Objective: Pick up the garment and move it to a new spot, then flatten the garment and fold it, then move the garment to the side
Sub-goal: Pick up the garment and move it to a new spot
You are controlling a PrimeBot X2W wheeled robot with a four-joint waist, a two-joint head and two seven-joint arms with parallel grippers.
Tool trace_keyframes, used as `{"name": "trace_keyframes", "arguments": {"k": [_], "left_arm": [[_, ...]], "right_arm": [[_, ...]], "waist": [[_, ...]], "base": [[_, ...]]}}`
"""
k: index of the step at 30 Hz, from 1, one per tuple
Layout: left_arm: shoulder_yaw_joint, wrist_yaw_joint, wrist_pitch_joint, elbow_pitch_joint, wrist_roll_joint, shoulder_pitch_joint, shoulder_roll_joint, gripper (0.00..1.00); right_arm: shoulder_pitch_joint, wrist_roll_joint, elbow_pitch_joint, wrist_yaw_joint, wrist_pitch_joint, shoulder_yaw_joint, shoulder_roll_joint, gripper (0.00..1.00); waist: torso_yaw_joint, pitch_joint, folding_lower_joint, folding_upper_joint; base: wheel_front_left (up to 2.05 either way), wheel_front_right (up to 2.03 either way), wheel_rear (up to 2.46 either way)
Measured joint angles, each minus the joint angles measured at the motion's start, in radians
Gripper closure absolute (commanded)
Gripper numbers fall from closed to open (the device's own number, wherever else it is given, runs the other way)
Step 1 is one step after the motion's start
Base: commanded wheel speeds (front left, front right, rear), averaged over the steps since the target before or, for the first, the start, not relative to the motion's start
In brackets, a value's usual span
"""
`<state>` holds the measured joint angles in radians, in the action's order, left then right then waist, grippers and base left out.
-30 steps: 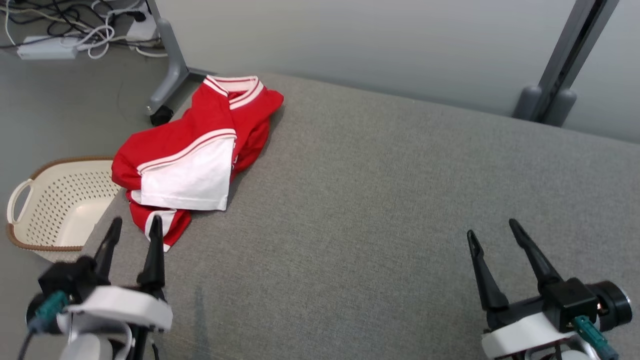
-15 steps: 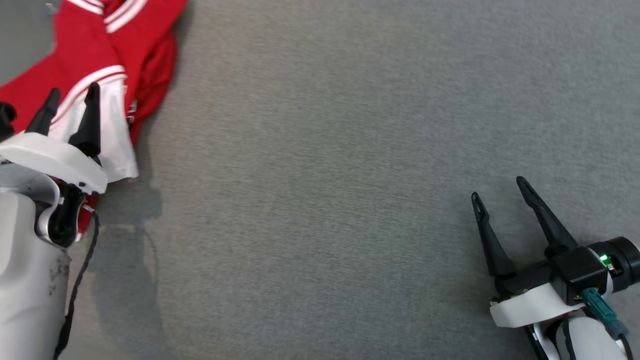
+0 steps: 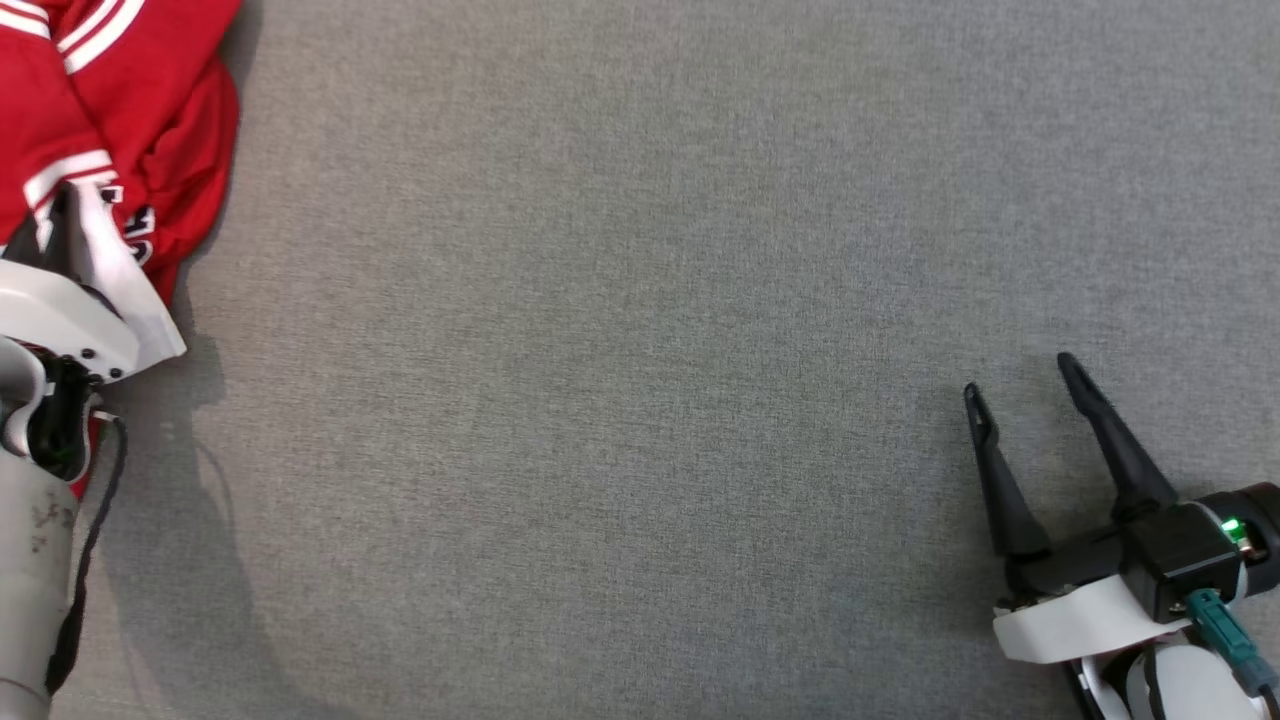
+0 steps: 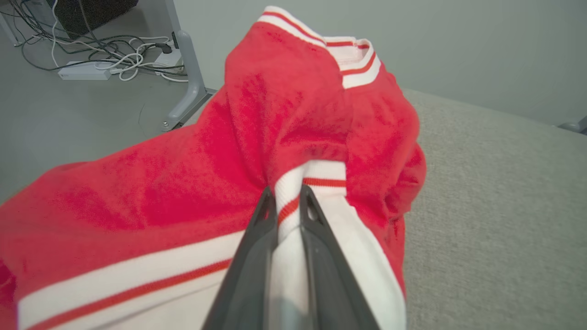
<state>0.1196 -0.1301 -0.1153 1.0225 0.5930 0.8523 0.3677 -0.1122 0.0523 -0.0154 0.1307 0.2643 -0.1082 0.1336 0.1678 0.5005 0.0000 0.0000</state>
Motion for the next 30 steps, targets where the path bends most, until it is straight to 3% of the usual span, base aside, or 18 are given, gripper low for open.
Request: {"name": "trace_keyframes", "arguments": {"k": [7, 16, 19, 23, 29, 30], "left_arm": [[0.019, 0.0, -0.103, -0.042, -0.037, 0.017, 0.069, 1.0], [0.056, 0.0, -0.078, -0.316, -0.015, -0.019, 0.145, 1.0], [0.072, 0.0, -0.046, -0.421, 0.007, -0.061, 0.138, 1.0], [0.099, 0.012, 0.019, -0.659, 0.038, -0.174, 0.104, 1.0], [0.191, 0.086, 0.128, -1.014, 0.089, -0.378, -0.007, 1.0], [0.238, 0.1, 0.152, -1.073, 0.106, -0.434, -0.053, 1.0]], "right_arm": [[0.021, -0.017, -0.039, 0.0, 0.0, -0.019, -0.041, 0.0], [0.046, -0.047, -0.061, 0.0, 0.0, -0.019, -0.075, 0.0], [0.057, -0.052, -0.062, 0.0, 0.0, -0.012, -0.078, 0.0], [0.065, -0.064, -0.061, 0.0, 0.0, -0.003, -0.082, 0.0], [0.081, -0.11, -0.051, 0.0, 0.0, -0.001, -0.084, 0.0], [0.081, -0.12, -0.047, 0.0, 0.0, -0.002, -0.085, 0.0]], "waist": [[0.016, -0.087, -0.0001, 0.0], [0.019, -0.207, 0.0, 0.0], [0.011, -0.226, 0.0, 0.0], [-0.021, -0.257, 0.0, 0.0], [-0.099, -0.29, 0.0, 0.0], [-0.128, -0.297, 0.0, 0.0001]], "base": [[0.0, 0.0, 0.0], [0.0, 0.0, 0.0], [0.0, 0.0, 0.0], [0.0, 0.0, 0.0], [0.0, 0.0, 0.0], [0.0, 0.0, 0.0]]}}
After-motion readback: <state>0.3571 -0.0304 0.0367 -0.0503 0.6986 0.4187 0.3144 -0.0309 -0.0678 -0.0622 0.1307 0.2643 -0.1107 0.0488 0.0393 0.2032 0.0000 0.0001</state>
